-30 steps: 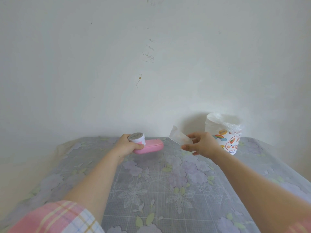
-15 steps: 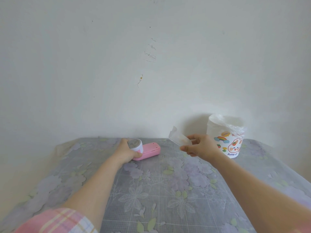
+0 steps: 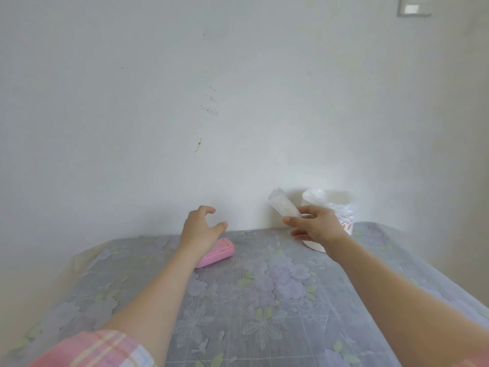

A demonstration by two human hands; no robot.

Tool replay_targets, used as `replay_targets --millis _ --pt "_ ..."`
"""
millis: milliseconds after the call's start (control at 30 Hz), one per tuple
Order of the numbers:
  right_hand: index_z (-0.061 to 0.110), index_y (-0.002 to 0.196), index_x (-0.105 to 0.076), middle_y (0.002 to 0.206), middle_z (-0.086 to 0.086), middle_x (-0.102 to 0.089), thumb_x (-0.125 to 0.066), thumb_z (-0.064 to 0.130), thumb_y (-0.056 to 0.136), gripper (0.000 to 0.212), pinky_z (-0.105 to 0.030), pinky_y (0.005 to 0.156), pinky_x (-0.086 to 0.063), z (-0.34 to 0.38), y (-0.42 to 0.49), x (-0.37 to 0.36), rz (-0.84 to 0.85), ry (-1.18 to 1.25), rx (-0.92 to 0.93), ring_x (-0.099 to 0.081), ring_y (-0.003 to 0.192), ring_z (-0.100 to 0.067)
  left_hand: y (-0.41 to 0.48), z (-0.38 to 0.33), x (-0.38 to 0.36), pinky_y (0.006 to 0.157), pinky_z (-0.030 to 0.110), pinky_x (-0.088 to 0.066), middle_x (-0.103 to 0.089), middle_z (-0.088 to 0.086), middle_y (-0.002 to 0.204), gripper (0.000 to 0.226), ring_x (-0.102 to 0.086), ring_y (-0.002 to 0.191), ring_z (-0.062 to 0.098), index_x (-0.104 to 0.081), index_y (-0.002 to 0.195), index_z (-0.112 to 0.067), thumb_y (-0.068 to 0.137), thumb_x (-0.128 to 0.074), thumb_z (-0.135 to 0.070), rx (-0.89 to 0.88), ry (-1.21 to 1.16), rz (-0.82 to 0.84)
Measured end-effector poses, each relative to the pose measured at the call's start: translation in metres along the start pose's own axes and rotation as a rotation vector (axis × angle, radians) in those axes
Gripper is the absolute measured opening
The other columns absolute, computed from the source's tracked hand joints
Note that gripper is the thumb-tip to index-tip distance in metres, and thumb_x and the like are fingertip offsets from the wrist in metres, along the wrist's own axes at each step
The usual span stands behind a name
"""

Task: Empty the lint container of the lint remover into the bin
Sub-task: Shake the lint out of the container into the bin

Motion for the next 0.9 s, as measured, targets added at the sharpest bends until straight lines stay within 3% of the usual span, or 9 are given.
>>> replay_targets --millis 133,233,367,467,567,667,767,833,900 --pt "0.009 0.106 -0.065 0.087 -0.006 -0.069 -0.080 0.012 0.072 0.037 -0.026 0.062 -0.058 0.004 -0.004 0.026 -0.058 0.022 0.010 -0.065 0.060 -0.019 0.000 -0.030 -0.025 0.092 0.023 -0.033 -0.047 0.003 0.136 0.038 -0.045 0.127 0.018 -0.055 0.123 -0.018 0.087 -0.061 -0.031 -0.050 -0.003 0.086" --pt "0.005 0.105 -0.066 0.082 -0.009 -0.070 -0.081 0.009 0.070 0.039 -0.040 0.077 -0.057 0.005 -0.003 0.045 -0.112 0.110 -0.001 -0.065 0.066 -0.026 0.003 -0.052 -0.047 0.094 0.028 -0.038 -0.048 0.004 0.134 0.035 -0.049 0.123 0.019 -0.057 0.121 -0.020 0.088 -0.060 -0.031 -0.078 -0.006 0.153" --pt "0.005 0.107 -0.065 0.085 -0.011 -0.070 -0.082 0.009 0.069 0.041 -0.023 0.063 -0.059 0.009 0.004 0.078 -0.217 0.254 -0.018 -0.068 0.066 -0.023 0.013 -0.087 -0.087 0.094 0.033 -0.046 -0.052 0.009 0.128 0.035 -0.055 0.113 0.023 -0.056 0.124 -0.020 0.090 -0.056 -0.027 -0.110 -0.013 0.258" --pt "0.006 0.108 -0.065 0.087 -0.011 -0.070 -0.083 0.009 0.068 0.044 -0.026 0.070 -0.057 0.002 0.021 0.124 -0.323 0.333 -0.032 -0.068 0.068 -0.022 0.027 -0.130 -0.134 0.090 0.033 -0.047 -0.056 0.012 0.121 0.037 -0.058 0.107 0.026 -0.054 0.129 -0.020 0.092 -0.052 -0.025 -0.166 -0.003 0.334" --pt "0.005 0.111 -0.065 0.089 -0.010 -0.070 -0.083 0.009 0.067 0.048 -0.028 0.073 -0.055 -0.009 0.022 0.136 -0.348 0.389 -0.056 -0.068 0.071 -0.021 0.030 -0.140 -0.153 0.088 0.029 -0.043 -0.054 0.013 0.127 0.040 -0.057 0.110 0.027 -0.050 0.134 -0.024 0.095 -0.046 -0.028 -0.151 0.005 0.341" --pt "0.004 0.111 -0.064 0.095 -0.011 -0.069 -0.082 0.007 0.067 0.047 -0.024 0.068 -0.055 -0.012 0.022 0.135 -0.338 0.437 -0.076 -0.067 0.073 -0.021 0.037 -0.139 -0.158 0.099 0.032 -0.042 -0.053 0.011 0.136 0.040 -0.053 0.121 0.026 -0.052 0.134 -0.026 0.096 -0.043 -0.034 -0.128 0.004 0.326" --pt "0.003 0.110 -0.064 0.097 -0.011 -0.068 -0.081 0.005 0.068 0.045 -0.021 0.064 -0.059 -0.013 0.027 0.142 -0.330 0.467 -0.099 -0.066 0.074 -0.021 0.040 -0.149 -0.166 0.089 0.028 -0.043 -0.062 0.008 0.127 0.033 -0.057 0.117 0.026 -0.066 0.113 -0.020 0.095 -0.043 -0.037 -0.126 0.026 0.298" --pt "0.002 0.111 -0.064 0.096 -0.011 -0.068 -0.080 0.003 0.069 0.046 -0.019 0.064 -0.059 -0.014 0.029 0.146 -0.325 0.501 -0.114 -0.066 0.074 -0.020 0.041 -0.153 -0.172 0.081 0.028 -0.049 -0.070 0.011 0.102 0.034 -0.065 0.101 0.030 -0.064 0.085 -0.016 0.093 -0.044 -0.041 -0.106 0.032 0.306" --pt "0.000 0.112 -0.063 0.093 -0.011 -0.068 -0.079 -0.001 0.070 0.045 -0.019 0.063 -0.059 -0.014 0.031 0.148 -0.311 0.552 -0.124 -0.065 0.072 -0.019 0.042 -0.155 -0.175 0.078 0.037 -0.057 -0.066 0.009 0.079 0.036 -0.071 0.084 0.032 -0.057 0.074 -0.013 0.090 -0.048 -0.044 -0.049 0.005 0.326"
Point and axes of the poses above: each hand's wrist, its own y-axis towards the middle knuckle, its own x-axis out of the back of the hand, z = x × y, the point moved 3 cm from there along y, towards the middle knuckle
